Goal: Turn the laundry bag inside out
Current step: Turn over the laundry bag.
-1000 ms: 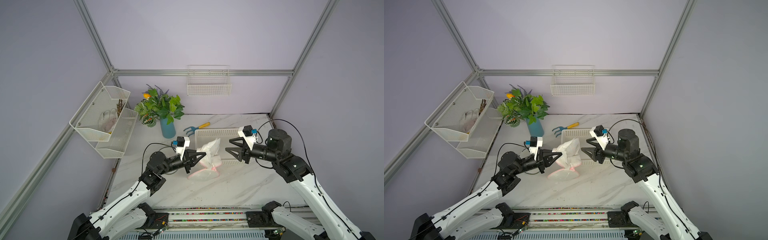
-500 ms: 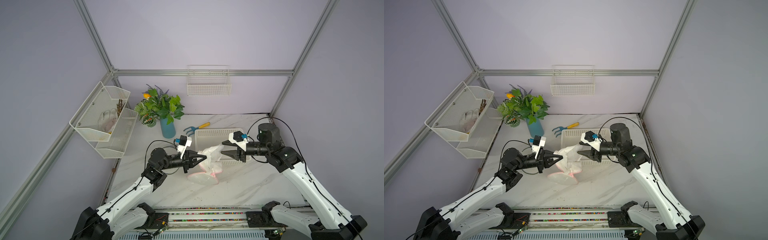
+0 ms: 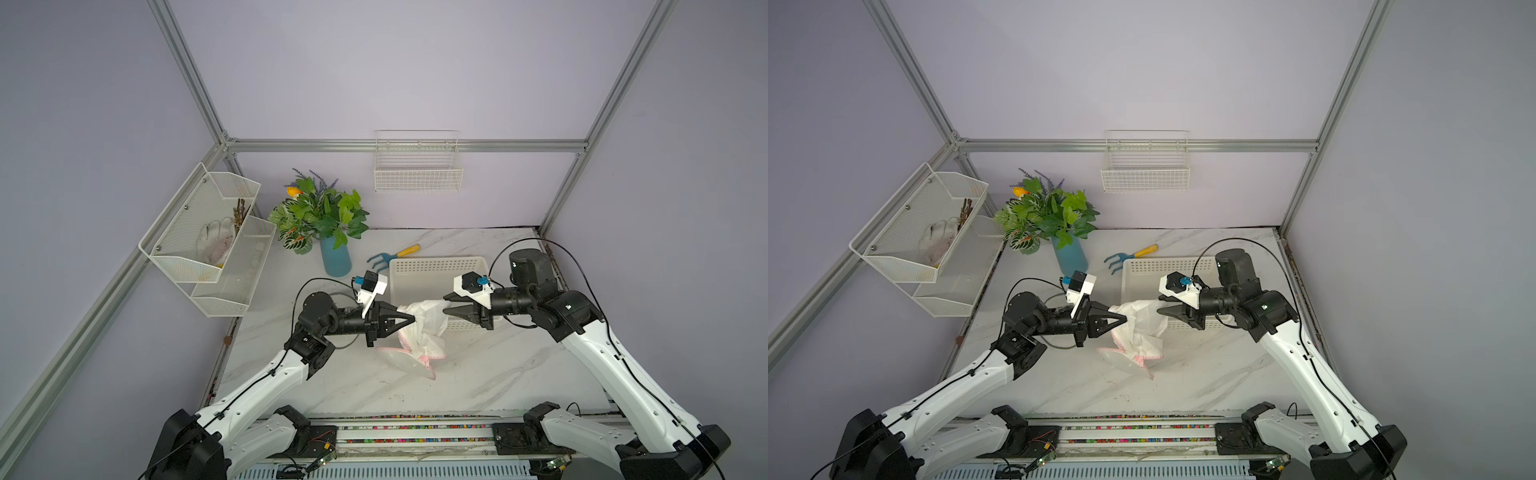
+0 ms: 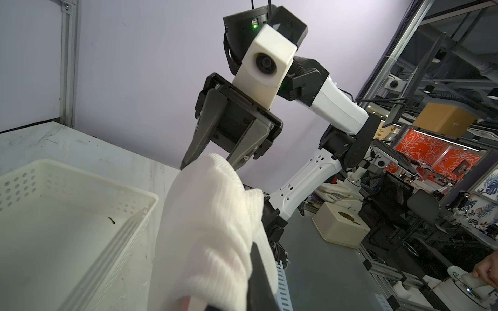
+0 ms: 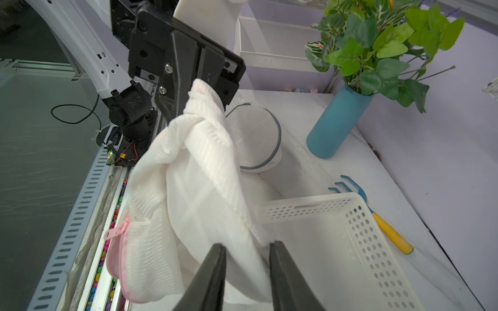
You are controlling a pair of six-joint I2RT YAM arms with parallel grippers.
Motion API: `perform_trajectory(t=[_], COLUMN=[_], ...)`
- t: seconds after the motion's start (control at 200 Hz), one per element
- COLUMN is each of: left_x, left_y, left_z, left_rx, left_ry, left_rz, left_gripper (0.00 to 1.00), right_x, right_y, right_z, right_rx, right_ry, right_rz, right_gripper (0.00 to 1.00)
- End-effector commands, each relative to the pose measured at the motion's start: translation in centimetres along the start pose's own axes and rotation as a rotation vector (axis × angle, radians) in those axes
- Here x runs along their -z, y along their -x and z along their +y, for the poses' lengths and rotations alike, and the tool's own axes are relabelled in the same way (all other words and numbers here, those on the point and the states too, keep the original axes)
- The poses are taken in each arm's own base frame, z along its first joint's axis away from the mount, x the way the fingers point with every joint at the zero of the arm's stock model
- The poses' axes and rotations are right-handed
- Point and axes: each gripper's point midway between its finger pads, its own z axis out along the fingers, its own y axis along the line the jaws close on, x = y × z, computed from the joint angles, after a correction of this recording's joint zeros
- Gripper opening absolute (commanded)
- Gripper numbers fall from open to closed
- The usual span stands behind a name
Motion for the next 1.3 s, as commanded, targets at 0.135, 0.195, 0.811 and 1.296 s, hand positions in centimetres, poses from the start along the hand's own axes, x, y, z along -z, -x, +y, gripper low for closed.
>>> perform_trajectory(t=[0.135, 0.195, 0.811, 1.296], left_x=[-0.1, 0.0, 1.8, 2.1], left_y=[2.5, 2.5, 2.0, 2.9], left_z=[0.0, 0.4, 2.7, 4.8], left_rx=[-0.05, -0.044, -0.003, 0.011], left_ry=[0.012, 0.026, 0.176, 0.259], left_rz=[-0.044, -0.045, -0.039, -0.063], left_gripper=[0.0, 0.01, 0.62, 0.04], right_x=[-0.3, -0.3, -0.2, -0.3], right_y=[0.1, 0.1, -0.9, -3.5], right_z=[2.7, 2.8, 3.1, 5.1], right_rx=[-0.034, -0.037, -0.08, -0.072], right_ry=[0.132, 0.136, 0.119, 0.143], right_rz=[-0.03, -0.03, -0.002, 0.123], right_gripper=[0.15, 0.09, 0.0, 0.0])
